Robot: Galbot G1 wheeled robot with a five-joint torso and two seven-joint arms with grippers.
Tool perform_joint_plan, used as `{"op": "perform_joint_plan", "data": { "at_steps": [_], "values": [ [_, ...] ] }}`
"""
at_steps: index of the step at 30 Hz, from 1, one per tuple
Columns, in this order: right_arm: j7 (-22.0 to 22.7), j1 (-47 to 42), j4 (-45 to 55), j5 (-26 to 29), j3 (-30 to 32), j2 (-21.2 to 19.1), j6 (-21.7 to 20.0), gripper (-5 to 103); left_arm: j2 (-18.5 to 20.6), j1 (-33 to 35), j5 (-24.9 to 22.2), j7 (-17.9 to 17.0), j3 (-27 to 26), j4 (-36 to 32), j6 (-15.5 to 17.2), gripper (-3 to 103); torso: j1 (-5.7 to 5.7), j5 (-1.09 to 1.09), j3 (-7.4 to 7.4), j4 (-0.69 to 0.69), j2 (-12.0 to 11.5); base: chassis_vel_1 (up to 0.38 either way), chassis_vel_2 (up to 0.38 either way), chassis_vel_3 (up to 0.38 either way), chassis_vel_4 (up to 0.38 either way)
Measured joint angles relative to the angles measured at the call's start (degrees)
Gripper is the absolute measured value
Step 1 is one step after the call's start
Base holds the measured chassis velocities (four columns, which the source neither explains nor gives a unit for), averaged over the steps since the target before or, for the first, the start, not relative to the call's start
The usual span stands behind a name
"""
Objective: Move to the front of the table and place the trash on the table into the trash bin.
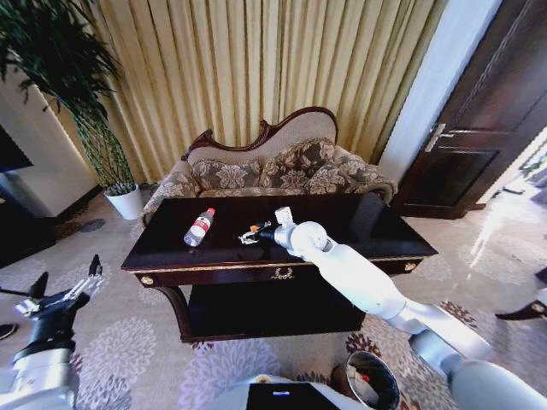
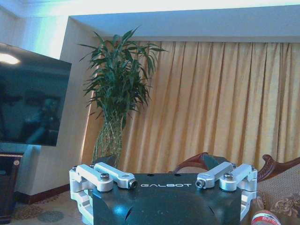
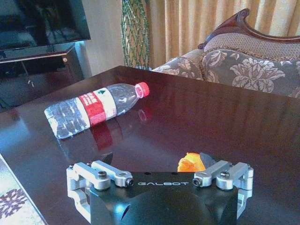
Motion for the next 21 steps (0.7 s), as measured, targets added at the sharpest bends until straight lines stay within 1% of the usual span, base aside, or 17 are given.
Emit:
{"op": "perform_joint_plan", "data": {
  "at_steps": [15,21],
  "values": [
    [-0.01,-0.76,-3.22,-3.94,1.76,0.52,0.1,100,-0.61,0.19,0.13,0.94,0.3,-0.11,-0.68,100,0.0,0.01,0.0,0.0,0.0,0.0,0.0,0.0,0.0],
    [-0.01,-0.9,-4.49,-4.54,1.8,1.0,0.13,100,-0.48,0.11,0.13,0.97,0.25,-0.11,-1.03,100,0.0,0.0,0.0,0.01,0.0,0.0,0.0,0.0,0.0]
  ]
}}
